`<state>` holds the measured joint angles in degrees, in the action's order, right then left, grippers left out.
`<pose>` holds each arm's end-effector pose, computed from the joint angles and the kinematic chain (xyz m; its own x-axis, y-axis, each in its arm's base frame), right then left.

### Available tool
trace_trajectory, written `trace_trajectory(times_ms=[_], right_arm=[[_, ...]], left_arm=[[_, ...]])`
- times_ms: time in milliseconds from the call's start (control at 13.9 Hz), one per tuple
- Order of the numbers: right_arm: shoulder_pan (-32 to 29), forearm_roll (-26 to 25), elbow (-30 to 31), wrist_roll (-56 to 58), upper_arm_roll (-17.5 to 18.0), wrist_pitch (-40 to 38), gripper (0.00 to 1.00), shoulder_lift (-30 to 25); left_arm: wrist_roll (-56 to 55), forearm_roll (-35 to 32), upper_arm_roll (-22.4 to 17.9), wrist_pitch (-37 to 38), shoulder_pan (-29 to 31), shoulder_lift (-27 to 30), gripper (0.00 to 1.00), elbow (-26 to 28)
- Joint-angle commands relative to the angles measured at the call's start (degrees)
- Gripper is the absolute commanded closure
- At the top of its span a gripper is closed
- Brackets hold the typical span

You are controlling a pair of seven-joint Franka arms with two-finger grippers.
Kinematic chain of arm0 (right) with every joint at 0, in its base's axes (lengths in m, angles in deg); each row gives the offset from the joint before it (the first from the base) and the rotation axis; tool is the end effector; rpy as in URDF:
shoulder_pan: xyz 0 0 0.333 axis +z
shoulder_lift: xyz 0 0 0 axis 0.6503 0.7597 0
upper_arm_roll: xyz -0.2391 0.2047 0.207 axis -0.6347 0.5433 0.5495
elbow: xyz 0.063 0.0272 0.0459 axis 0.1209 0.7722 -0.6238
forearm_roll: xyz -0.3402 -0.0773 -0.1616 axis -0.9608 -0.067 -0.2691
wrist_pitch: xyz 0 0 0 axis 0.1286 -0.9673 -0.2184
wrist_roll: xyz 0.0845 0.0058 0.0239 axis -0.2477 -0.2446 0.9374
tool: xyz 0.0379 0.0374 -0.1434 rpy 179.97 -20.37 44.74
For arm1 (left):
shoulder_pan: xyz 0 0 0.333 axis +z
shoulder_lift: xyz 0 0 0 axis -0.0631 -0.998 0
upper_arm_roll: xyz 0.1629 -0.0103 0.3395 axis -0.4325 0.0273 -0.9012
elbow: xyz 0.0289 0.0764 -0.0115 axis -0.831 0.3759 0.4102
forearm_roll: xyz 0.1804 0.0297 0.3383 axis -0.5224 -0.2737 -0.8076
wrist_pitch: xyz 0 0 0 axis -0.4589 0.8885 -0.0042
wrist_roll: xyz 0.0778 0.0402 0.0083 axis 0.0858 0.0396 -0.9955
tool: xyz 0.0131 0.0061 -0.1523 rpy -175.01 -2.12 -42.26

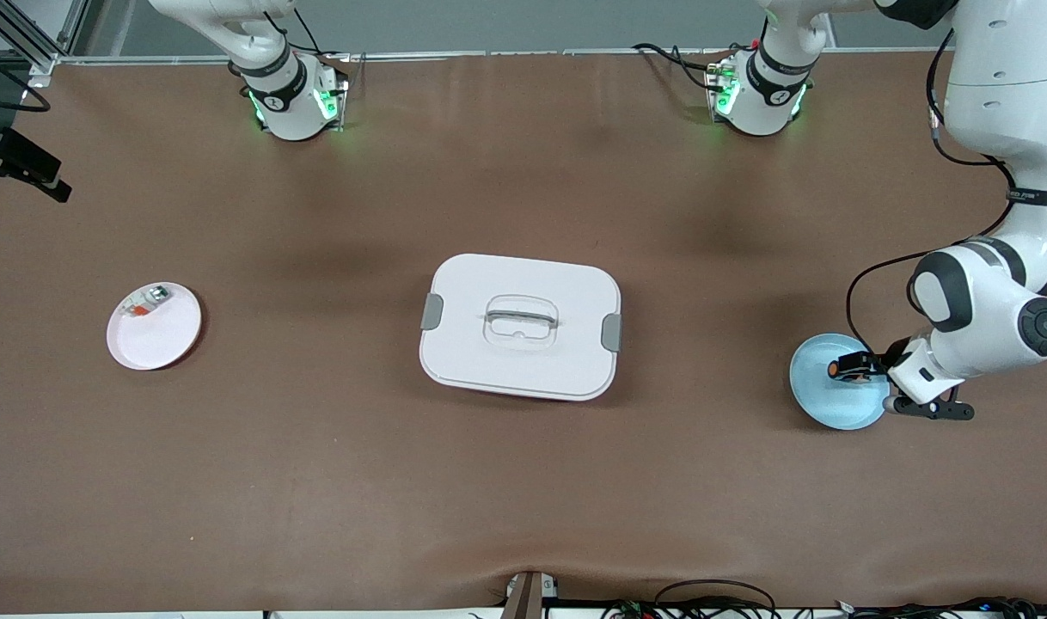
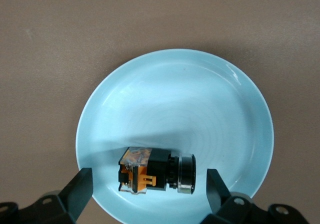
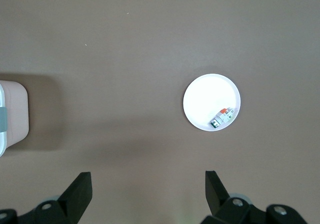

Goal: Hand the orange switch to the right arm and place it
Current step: 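Close the left gripper on the orange switch body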

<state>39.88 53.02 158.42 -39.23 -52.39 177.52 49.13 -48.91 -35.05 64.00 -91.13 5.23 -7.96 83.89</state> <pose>0.4916 -0.0453 0.6748 0.9958 -0.0879 0.0271 -0.0879 -0.9961 -0.0017 0.6692 0.0877 0.2302 0.9931 -0.1104 -0.0400 -0.1078 -0.9922 0.0630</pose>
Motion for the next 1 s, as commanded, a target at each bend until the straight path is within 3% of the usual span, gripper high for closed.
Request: trace_trajectory(times_ms=[0, 933], right_arm=[[-0.64, -0.33, -0.09, -0.26, 0.49, -0.37, 0.0, -0.46], [-0.28, -0.33, -0.17, -0.26, 0.84, -0.02, 0.0, -0.55]], left_arm=[[1.74, 1.48, 1.02, -1.96, 0.5, -0.55, 0.0, 0.52], [1.83, 1.39, 1.46, -6.27, 0.59, -1.78, 0.0, 3.5]])
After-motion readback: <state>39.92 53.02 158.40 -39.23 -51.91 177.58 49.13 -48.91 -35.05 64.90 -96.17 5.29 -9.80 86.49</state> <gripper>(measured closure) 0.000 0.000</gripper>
